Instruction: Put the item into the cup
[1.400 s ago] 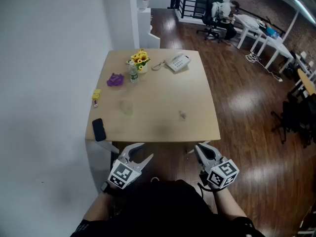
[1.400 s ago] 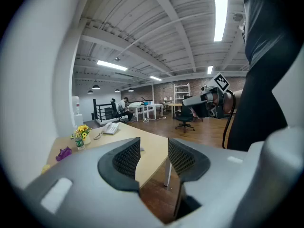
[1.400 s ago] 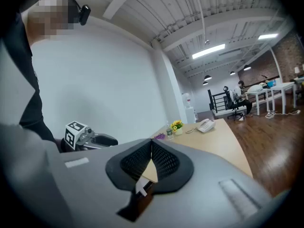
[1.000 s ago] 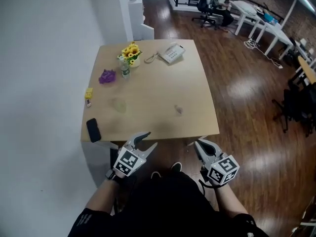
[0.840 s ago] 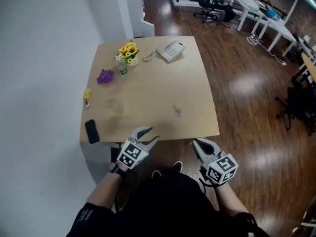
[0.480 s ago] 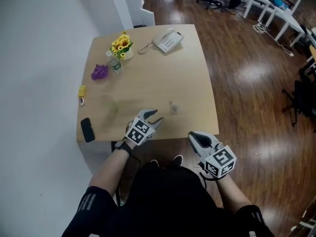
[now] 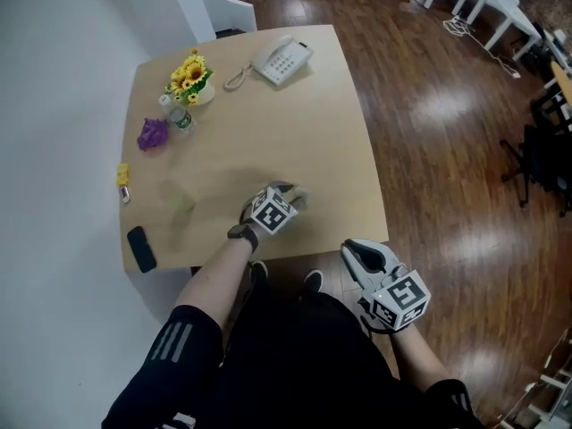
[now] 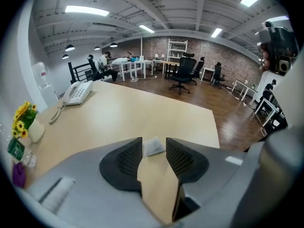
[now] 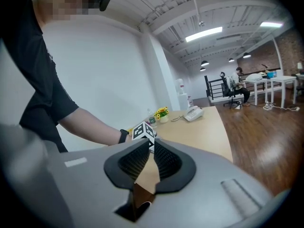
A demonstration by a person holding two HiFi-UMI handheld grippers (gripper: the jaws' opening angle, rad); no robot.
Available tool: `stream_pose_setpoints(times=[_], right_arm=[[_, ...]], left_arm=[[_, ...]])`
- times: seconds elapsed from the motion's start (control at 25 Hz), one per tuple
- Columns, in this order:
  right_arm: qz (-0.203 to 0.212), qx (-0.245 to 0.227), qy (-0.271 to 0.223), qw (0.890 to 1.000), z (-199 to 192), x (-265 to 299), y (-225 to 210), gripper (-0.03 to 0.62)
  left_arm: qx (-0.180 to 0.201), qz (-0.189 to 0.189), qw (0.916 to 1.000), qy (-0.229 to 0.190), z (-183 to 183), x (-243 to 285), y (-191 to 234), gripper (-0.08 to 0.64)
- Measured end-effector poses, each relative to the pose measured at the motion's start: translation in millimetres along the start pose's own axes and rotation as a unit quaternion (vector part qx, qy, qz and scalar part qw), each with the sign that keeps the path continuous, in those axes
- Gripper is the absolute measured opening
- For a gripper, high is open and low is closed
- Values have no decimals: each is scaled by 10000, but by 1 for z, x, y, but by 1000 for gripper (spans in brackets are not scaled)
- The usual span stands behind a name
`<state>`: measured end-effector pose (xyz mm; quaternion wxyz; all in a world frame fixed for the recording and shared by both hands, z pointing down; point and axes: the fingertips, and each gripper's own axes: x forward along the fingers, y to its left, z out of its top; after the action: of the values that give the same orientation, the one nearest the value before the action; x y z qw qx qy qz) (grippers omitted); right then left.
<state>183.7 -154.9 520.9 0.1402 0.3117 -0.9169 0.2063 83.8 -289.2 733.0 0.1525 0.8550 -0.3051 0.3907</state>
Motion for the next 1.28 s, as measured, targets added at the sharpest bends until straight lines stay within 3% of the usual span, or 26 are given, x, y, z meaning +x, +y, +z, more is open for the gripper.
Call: stream_pose_setpoints(times=[0.44,0.64,0.72,0.88,1.08,1.28], right_arm=[[-459,346,-1,9983,-1,-4,-14,40],[-426,297,-2,9987,6,-3,-12,40],[-400,275,-21,9988,8,-3,-10,40],[-260,217,-55,9994,13,2,-4,40],[47,39,-28,10000,25,28,8,40],[570,-154,-125,9982,49,72,43,40]], left_arm=[[104,-299,9989,353,-12,47,9,106],[144,-265,9990,338,-9,49,10,5],[151,-261,9992,279,-6,44,8,0],[160,-133,9998,-48,7,14,9,0],[123,331,9978,-554,18,-52,37,0],[-38,1045,9918,-729,-21,-145,85,0]])
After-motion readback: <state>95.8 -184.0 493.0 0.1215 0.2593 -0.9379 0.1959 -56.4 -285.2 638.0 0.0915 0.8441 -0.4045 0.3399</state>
